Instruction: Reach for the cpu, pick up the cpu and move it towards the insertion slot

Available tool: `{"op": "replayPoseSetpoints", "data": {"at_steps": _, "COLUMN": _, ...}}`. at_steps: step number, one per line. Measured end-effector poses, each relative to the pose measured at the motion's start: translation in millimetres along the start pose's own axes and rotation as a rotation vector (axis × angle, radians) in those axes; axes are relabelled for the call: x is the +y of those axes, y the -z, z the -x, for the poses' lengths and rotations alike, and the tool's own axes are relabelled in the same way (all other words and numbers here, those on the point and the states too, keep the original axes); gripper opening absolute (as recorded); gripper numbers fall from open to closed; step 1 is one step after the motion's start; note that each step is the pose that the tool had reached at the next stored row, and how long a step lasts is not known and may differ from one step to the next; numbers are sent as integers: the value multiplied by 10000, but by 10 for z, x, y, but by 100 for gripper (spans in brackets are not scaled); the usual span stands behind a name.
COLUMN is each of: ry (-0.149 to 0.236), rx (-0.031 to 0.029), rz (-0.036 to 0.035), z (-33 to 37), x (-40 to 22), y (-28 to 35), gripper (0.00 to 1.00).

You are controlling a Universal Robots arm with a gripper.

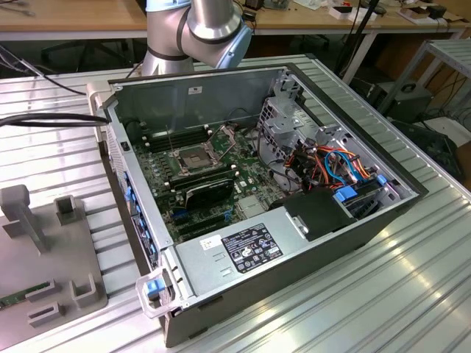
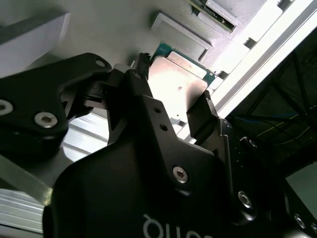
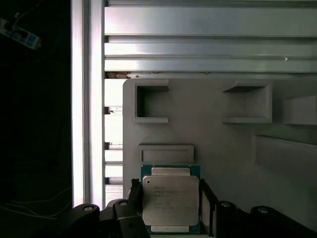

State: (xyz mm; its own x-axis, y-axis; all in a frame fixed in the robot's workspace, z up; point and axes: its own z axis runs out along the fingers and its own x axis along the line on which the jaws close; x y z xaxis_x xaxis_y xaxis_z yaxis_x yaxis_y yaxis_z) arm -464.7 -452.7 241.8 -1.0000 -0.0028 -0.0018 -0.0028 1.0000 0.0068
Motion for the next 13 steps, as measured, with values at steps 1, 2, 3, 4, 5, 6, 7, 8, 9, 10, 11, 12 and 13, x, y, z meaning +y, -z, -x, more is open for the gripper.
{"op": "replayPoseSetpoints", "data": {"at_steps": 1, "ry": 1, "rx": -1, "rz": 0, "z": 0, "x": 0, "y": 0, "gripper": 55}}
{"op": "replayPoseSetpoints", "data": {"at_steps": 2, "ry": 0, "rx": -1, "rz": 0, "z": 0, "x": 0, "y": 0, "gripper": 55}}
{"op": "replayPoseSetpoints", "data": {"at_steps": 3, "ry": 0, "rx": 0, "rz": 0, "z": 0, "x": 0, "y": 1, "gripper": 55}}
{"op": "replayPoseSetpoints", "data": {"at_steps": 4, "ry": 0, "rx": 1, "rz": -2, "z": 0, "x": 0, "y": 1, "gripper": 55}}
{"op": "replayPoseSetpoints", "data": {"at_steps": 5, "ry": 0, "rx": 3, "rz": -4, "z": 0, "x": 0, "y": 5, "gripper": 55}}
{"op": "replayPoseSetpoints", "data": {"at_steps": 6, "ry": 1, "rx": 5, "rz": -5, "z": 0, "x": -1, "y": 11, "gripper": 55}}
{"op": "replayPoseSetpoints", "data": {"at_steps": 7, "ry": 1, "rx": 1, "rz": -2, "z": 0, "x": 0, "y": 29, "gripper": 55}}
{"op": "replayPoseSetpoints", "data": {"at_steps": 8, "ry": 0, "rx": 1, "rz": -2, "z": 0, "x": 0, "y": 53, "gripper": 55}}
{"op": "replayPoseSetpoints", "data": {"at_steps": 9, "ry": 0, "rx": 0, "rz": -2, "z": 0, "x": 0, "y": 78, "gripper": 55}}
{"op": "replayPoseSetpoints", "data": {"at_steps": 10, "ry": 0, "rx": 1, "rz": -3, "z": 0, "x": 0, "y": 90, "gripper": 55}}
{"op": "replayPoseSetpoints", "data": {"at_steps": 11, "ry": 0, "rx": -1, "rz": -1, "z": 0, "x": 1, "y": 98, "gripper": 55}}
{"op": "replayPoseSetpoints", "data": {"at_steps": 12, "ry": 0, "rx": -1, "rz": -1, "z": 0, "x": 1, "y": 102, "gripper": 55}}
{"op": "replayPoseSetpoints", "data": {"at_steps": 13, "ry": 0, "rx": 1, "rz": -2, "z": 0, "x": 1, "y": 105, "gripper": 55}}
